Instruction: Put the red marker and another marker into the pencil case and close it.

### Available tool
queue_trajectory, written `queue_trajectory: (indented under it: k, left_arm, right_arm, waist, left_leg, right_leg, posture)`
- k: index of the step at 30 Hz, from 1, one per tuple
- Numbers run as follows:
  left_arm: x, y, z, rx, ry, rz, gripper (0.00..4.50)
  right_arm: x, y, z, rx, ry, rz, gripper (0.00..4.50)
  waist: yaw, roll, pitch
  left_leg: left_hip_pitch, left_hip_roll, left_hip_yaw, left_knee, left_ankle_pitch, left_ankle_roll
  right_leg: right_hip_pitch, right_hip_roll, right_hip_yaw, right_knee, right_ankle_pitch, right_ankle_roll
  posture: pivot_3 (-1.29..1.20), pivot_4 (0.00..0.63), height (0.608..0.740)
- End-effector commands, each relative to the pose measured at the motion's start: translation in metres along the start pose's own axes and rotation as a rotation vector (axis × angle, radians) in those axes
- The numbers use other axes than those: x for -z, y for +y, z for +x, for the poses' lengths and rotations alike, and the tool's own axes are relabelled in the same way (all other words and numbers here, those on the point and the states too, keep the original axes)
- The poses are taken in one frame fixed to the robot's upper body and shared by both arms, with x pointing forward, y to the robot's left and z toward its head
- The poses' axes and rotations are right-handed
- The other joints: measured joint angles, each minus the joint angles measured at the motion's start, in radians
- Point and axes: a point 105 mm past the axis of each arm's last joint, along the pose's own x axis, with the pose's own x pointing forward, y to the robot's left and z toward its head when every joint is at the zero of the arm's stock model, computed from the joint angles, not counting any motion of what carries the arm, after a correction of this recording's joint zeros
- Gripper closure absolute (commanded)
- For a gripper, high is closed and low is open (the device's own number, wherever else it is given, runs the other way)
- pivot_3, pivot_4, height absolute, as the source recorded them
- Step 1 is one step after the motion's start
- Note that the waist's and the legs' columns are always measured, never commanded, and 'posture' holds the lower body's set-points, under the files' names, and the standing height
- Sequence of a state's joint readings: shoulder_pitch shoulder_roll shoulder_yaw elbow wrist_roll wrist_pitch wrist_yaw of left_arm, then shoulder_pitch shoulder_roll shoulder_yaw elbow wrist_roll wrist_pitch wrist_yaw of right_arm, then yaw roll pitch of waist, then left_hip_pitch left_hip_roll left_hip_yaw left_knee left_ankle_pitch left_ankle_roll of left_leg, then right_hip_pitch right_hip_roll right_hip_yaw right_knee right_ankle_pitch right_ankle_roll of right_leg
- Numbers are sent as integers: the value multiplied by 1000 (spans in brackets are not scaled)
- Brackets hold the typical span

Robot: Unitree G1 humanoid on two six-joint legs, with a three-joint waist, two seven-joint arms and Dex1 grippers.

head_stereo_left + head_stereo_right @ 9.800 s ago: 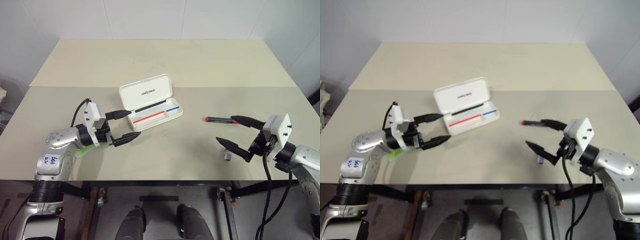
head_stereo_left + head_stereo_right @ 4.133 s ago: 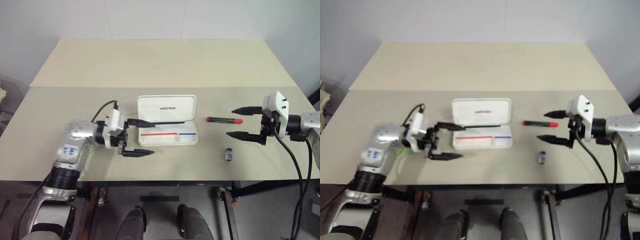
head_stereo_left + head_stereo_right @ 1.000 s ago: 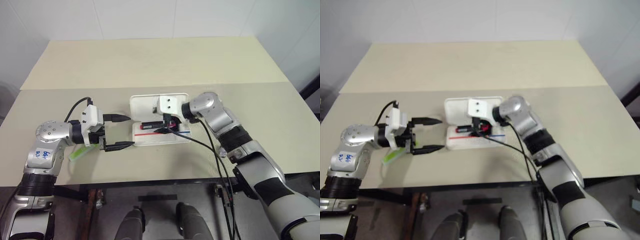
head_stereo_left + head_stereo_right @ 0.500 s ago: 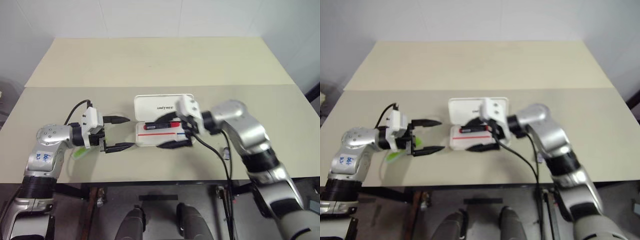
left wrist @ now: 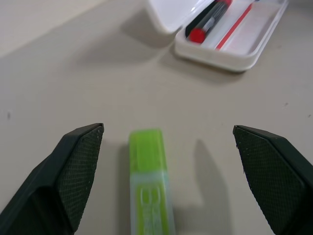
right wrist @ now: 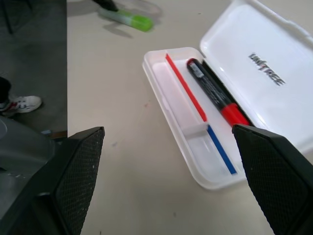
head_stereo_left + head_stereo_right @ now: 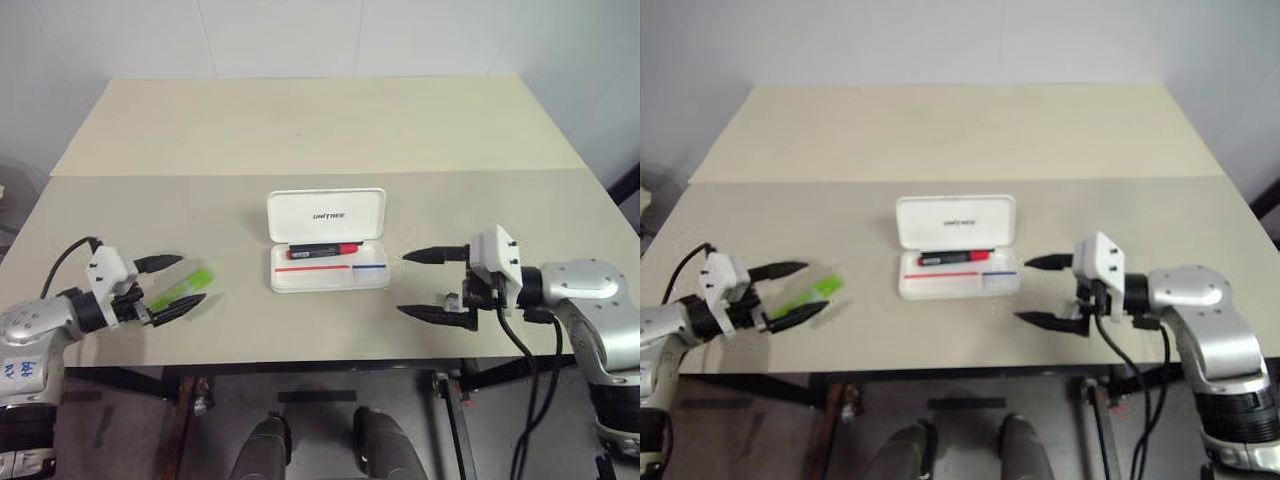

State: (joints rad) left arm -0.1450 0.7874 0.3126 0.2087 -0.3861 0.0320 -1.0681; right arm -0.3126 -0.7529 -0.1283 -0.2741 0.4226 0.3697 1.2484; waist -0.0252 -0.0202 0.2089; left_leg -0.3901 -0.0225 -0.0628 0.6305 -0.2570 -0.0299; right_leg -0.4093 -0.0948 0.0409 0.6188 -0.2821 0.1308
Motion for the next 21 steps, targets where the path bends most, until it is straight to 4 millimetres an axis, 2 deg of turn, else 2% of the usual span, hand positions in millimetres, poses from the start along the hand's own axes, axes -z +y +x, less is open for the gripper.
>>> queue_trajectory:
  k: [1, 11, 14, 21]
  left_arm:
    - [2, 4, -5, -33, 6, 16, 0]
    - [45, 4, 0, -40, 79, -123, 0]
    - [53, 3, 2, -40, 91, -150, 648]
    - [52, 2, 5, -28, 84, -152, 2976]
  right_arm:
    - [-18, -3, -10, 16, -34, -80, 83]
    - [-29, 0, -6, -33, -55, -142, 83]
    - [-35, 1, -4, -39, -68, -155, 44]
    - [-46, 3, 0, -46, -92, -170, 44]
  waist:
    - [-1, 0, 0]
    - [0, 0, 0]
    - [1, 0, 0]
    - [1, 0, 0]
  left_leg:
    - [0, 0, 0, 0, 0, 0]
    - [0, 1, 0, -1, 0, 0]
    - [1, 1, 0, -1, 0, 0]
    - [1, 1, -1, -1, 0, 0]
  right_leg:
    - [0, 0, 0, 0, 0, 0]
    - [0, 0, 0, 0, 0, 0]
    - [0, 0, 0, 0, 0, 0]
    - [0, -2, 0, 0, 0, 0]
  posture:
    - [0, 150, 740]
    - [0, 150, 740]
    - [0, 150, 740]
    - [0, 150, 740]
